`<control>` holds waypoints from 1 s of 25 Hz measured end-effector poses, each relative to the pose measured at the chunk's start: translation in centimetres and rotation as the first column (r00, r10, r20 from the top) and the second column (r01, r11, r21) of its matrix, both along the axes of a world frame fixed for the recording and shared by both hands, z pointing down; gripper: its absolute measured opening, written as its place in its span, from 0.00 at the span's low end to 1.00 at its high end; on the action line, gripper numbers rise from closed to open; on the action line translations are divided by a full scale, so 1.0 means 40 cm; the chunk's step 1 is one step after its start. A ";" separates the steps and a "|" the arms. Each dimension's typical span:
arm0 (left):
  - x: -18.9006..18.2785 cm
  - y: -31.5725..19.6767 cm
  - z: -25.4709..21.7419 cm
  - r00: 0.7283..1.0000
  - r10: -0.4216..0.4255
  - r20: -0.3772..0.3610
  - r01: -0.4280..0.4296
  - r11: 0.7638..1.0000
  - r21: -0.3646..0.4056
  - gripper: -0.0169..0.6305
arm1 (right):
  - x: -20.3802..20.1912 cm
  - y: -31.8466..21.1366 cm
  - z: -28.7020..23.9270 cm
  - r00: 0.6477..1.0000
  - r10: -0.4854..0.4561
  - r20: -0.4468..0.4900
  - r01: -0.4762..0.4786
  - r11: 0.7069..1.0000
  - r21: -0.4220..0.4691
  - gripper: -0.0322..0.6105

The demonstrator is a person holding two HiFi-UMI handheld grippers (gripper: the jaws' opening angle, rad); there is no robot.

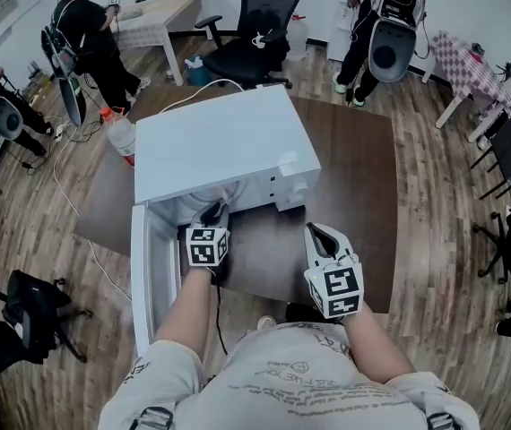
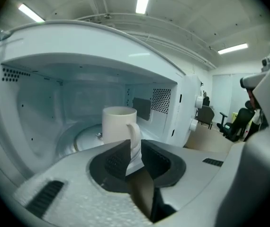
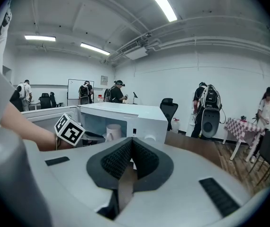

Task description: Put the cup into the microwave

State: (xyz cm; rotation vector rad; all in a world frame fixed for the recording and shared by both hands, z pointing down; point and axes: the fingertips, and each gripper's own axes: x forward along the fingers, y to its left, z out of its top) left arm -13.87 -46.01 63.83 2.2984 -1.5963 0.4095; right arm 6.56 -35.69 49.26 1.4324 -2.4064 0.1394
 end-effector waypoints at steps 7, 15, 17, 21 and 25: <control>-0.014 0.081 -0.091 0.996 -0.057 -0.072 0.057 0.998 -0.008 0.05 | -0.078 -0.002 0.001 0.996 -0.031 0.088 0.031 0.999 -0.005 0.06; 0.016 0.216 -0.244 0.991 -0.043 -0.124 0.046 0.999 0.016 0.05 | -0.184 0.021 -0.008 0.980 -0.097 0.175 0.098 0.995 0.001 0.06; 0.020 0.254 -0.270 0.993 -0.042 -0.106 0.044 0.999 0.016 0.05 | -0.210 0.026 -0.024 0.975 -0.109 0.195 0.108 0.994 0.012 0.06; 0.047 0.336 -0.299 0.996 -0.032 -0.077 0.034 0.999 0.023 0.05 | -0.244 0.038 -0.059 0.961 -0.140 0.237 0.130 0.990 0.060 0.06; 0.045 0.377 -0.331 0.993 -0.053 -0.102 0.059 0.997 0.050 0.05 | -0.288 0.065 -0.074 0.944 -0.212 0.254 0.195 0.977 0.089 0.06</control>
